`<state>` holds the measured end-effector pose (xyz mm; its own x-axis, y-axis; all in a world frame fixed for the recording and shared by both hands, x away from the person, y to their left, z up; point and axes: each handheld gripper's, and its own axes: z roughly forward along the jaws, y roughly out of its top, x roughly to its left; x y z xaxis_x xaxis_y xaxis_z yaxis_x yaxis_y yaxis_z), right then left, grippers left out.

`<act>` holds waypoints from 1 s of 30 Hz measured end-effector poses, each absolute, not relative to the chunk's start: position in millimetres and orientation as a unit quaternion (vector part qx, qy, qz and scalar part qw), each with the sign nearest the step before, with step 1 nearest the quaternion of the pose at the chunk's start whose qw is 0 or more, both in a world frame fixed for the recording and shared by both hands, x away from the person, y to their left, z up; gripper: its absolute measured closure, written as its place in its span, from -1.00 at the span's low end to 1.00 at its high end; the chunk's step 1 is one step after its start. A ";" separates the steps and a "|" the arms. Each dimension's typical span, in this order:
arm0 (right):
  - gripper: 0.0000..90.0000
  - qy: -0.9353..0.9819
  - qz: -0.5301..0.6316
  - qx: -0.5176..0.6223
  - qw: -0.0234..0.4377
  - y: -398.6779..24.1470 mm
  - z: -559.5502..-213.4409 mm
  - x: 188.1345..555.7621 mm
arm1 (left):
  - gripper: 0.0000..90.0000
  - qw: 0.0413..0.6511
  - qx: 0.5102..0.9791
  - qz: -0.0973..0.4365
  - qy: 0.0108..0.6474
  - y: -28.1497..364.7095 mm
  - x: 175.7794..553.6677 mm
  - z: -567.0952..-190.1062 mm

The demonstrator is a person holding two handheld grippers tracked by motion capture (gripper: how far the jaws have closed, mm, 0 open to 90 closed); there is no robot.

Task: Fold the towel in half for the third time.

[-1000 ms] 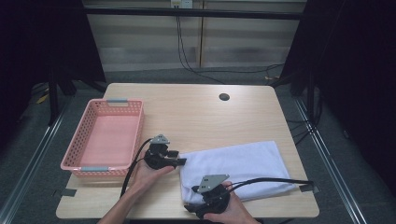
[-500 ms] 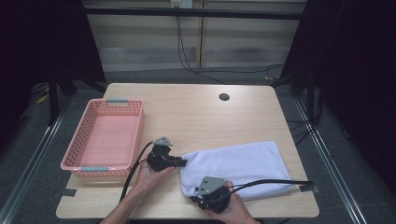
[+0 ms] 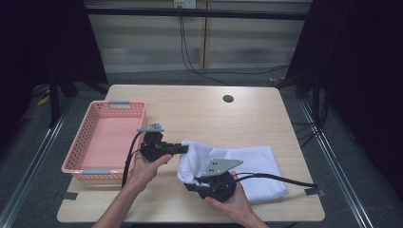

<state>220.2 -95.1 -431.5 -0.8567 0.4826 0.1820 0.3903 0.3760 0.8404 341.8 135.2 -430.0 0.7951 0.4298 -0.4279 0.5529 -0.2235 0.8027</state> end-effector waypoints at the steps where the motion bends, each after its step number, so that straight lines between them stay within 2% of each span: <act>1: 0.70 0.828 0.496 0.257 0.051 -91.7 -424.5 220.7 | 0.84 0.542 0.777 -0.055 0.315 138.6 342.3 -423.2; 8: 0.70 0.794 0.559 0.235 0.049 -67.5 -379.0 236.7 | 0.84 0.544 0.774 -0.007 0.324 155.5 345.1 -372.6; 11: 0.70 0.782 0.572 0.241 0.053 -68.0 -374.2 242.6 | 0.83 0.525 0.784 0.016 0.330 149.8 349.2 -365.6; 18: 0.70 0.762 0.575 0.291 0.066 -102.6 -396.8 238.6 | 0.82 0.523 0.789 -0.019 0.321 104.9 362.5 -395.8; 30: 0.56 0.750 0.540 0.366 0.106 -187.5 -434.5 202.4 | 0.74 0.497 0.814 -0.059 0.294 28.4 361.2 -436.2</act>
